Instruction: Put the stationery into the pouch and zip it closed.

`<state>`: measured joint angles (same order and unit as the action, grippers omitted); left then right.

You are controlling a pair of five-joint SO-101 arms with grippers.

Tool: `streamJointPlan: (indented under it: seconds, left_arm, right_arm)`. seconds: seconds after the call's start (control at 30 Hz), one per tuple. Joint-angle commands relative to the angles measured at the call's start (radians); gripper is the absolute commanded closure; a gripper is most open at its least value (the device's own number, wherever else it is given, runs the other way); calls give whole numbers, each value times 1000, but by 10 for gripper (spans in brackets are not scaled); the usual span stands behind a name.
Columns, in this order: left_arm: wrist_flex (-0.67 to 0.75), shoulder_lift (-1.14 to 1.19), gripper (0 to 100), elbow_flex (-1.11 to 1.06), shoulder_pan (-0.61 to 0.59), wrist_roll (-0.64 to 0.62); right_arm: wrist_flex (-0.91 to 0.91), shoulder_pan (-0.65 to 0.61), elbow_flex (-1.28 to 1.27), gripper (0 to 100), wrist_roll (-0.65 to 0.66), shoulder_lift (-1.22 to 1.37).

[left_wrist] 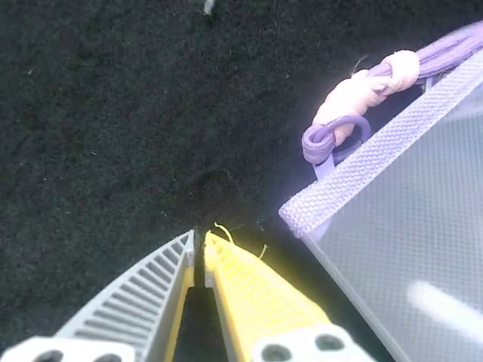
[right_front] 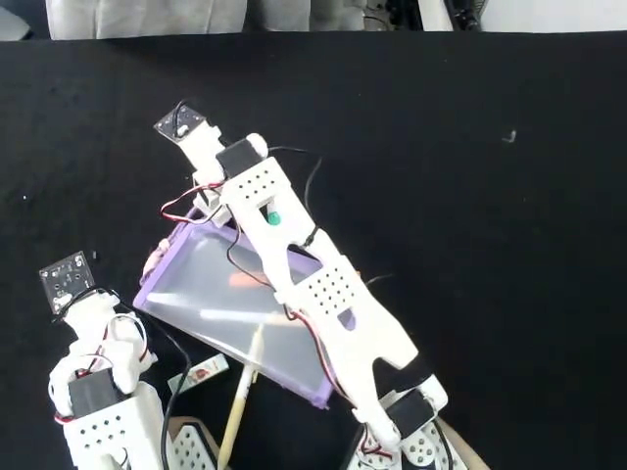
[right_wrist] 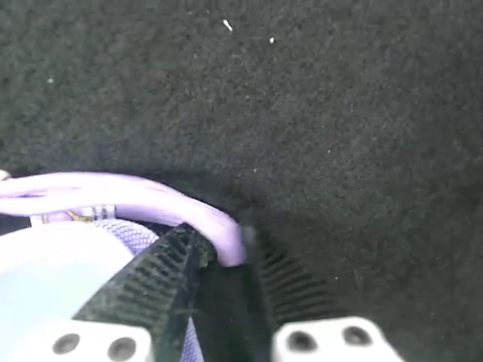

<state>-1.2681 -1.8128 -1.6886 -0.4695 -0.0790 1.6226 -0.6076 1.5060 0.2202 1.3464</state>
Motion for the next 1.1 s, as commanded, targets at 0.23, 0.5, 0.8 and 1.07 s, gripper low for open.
streamJointPlan:
  seconds: [0.23,0.5,0.8,1.07]
  left_arm:
    - [-5,-6,970,-12,-4,-6]
    - [-5,-6,970,-12,-4,-6]
    - [-5,-6,970,-12,-4,-6]
    - [-5,-6,970,-12,-4,-6]
  right_arm:
    - [66,-11,177,988,11,-21]
    - [92,3,165,988,78,-265]
    - [72,71,165,987,80,-484]
    - [-41,71,160,987,81,-684]
